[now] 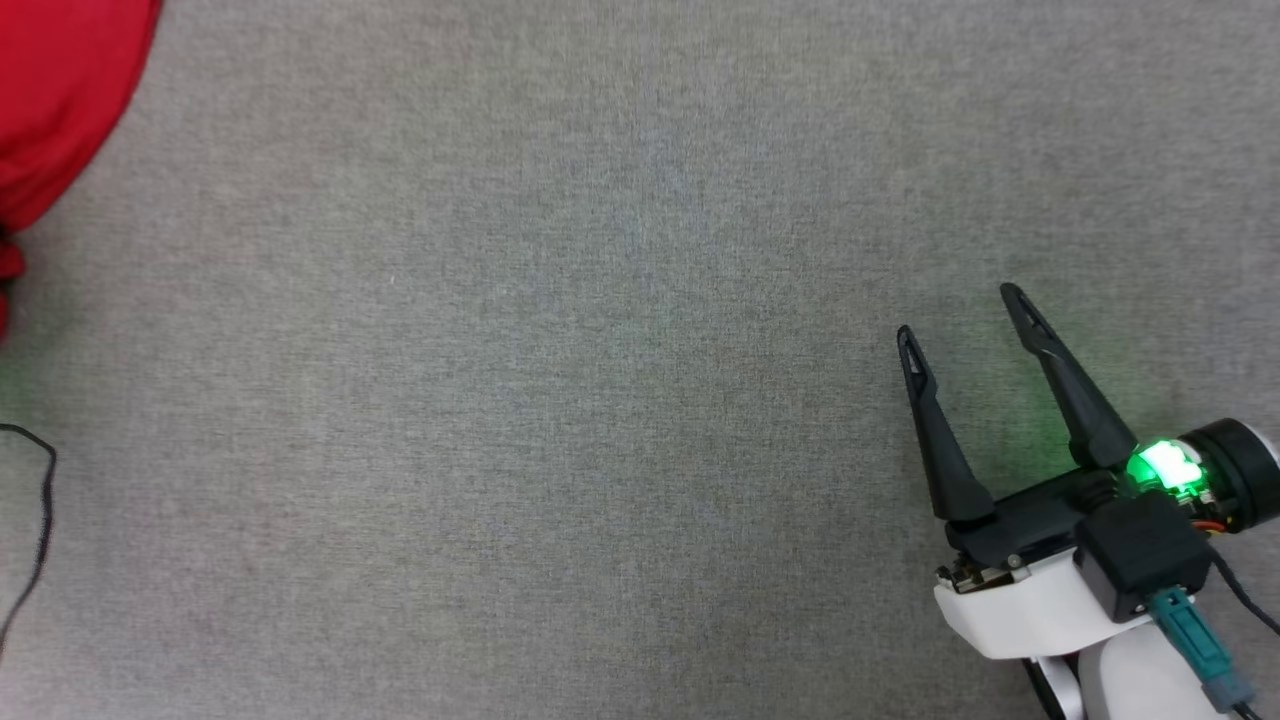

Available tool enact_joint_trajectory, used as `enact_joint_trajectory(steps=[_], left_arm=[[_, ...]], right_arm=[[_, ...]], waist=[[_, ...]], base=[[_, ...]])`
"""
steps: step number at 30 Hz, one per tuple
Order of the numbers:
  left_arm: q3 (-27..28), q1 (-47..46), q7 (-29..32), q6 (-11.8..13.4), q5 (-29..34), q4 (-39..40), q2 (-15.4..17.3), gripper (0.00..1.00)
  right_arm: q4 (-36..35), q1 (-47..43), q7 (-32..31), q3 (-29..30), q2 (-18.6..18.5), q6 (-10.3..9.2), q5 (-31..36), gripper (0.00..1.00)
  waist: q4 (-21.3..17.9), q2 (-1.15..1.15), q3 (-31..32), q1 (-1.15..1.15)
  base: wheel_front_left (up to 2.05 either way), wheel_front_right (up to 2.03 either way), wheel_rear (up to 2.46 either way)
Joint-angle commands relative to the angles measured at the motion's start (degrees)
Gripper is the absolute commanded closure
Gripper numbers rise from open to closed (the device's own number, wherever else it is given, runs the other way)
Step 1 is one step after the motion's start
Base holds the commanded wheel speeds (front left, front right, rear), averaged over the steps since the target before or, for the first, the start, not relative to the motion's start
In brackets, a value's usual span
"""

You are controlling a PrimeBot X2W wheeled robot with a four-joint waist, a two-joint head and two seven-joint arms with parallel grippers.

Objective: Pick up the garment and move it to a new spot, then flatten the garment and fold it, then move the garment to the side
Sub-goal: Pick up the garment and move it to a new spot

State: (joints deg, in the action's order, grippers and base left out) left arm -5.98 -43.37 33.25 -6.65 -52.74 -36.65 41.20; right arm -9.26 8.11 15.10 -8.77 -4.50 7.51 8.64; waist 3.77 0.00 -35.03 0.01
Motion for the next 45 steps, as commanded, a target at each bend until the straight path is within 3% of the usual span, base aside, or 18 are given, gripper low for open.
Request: enact_joint_trajectory(steps=[1, 8, 16, 23, 26, 31, 32, 37, 45], left_arm=[[-1.36, 1.77, -0.90, -0.54, 0.03, -1.00, -2.17, 1.00], [-1.65, 2.96, -10.34, -0.77, -2.58, 2.97, -0.19, 1.00], [-8.20, 5.58, -23.98, -0.78, -6.12, 19.24, 3.07, 1.00], [-14.82, 3.45, -28.76, -0.78, -5.70, 27.87, 1.92, 1.00], [-17.80, 2.69, -29.20, -0.79, -4.98, 30.50, -0.39, 1.00], [-21.94, 1.14, -30.86, 0.47, -3.01, 34.06, -7.58, 1.00], [-21.94, 1.14, -30.86, 0.47, -3.01, 34.06, -7.58, 1.00], [-26.13, 0.60, -33.00, 2.64, -1.06, 37.02, -15.61, 1.00], [-38.52, 3.51, -35.00, 2.14, 4.90, 31.06, -26.51, 1.00]], right_arm=[[0.27, 0.37, 0.10, -0.42, -0.16, -0.04, -0.01, 0.00], [2.33, -1.79, 0.10, -1.57, 0.59, -0.04, -0.64, 0.00], [4.76, -5.11, 0.10, -2.13, 1.41, -0.04, -1.37, 0.00], [6.01, -6.76, 0.10, -2.17, 1.67, -0.04, -1.86, 0.00], [6.15, -7.34, 0.10, -1.92, 1.66, -0.04, -2.27, 0.00], [5.88, -7.67, 0.10, -0.83, 1.67, -0.04, -3.01, 0.00], [5.88, -7.67, 0.10, -0.83, 1.67, -0.04, -3.01, 0.00], [5.68, -7.95, 0.10, 0.26, 1.67, -0.04, -3.27, 0.00], [4.57, -6.80, 0.10, 4.24, 1.69, -0.04, -4.67, 0.00]], waist=[[0.25, 0.00, 2.10, -0.01], [0.21, 0.00, 10.42, -0.01], [-0.10, 0.00, 19.82, -0.01], [-1.78, 0.00, 25.41, -0.01], [-2.93, 0.00, 27.00, -0.01], [-5.62, 0.00, 28.29, -0.01], [-5.62, 0.00, 28.29, -0.01], [-9.20, 0.00, 28.22, -0.01], [-15.04, 0.00, 25.79, -0.01]], base=[[0.00, 0.00, 0.00], [0.00, 0.00, 0.00], [0.00, 0.00, 0.00], [0.00, 0.00, 0.00], [0.00, 0.00, 0.00], [0.00, 0.00, 0.00], [0.00, 0.00, 0.00], [0.00, 0.00, 0.00], [0.00, 0.00, 0.00]])
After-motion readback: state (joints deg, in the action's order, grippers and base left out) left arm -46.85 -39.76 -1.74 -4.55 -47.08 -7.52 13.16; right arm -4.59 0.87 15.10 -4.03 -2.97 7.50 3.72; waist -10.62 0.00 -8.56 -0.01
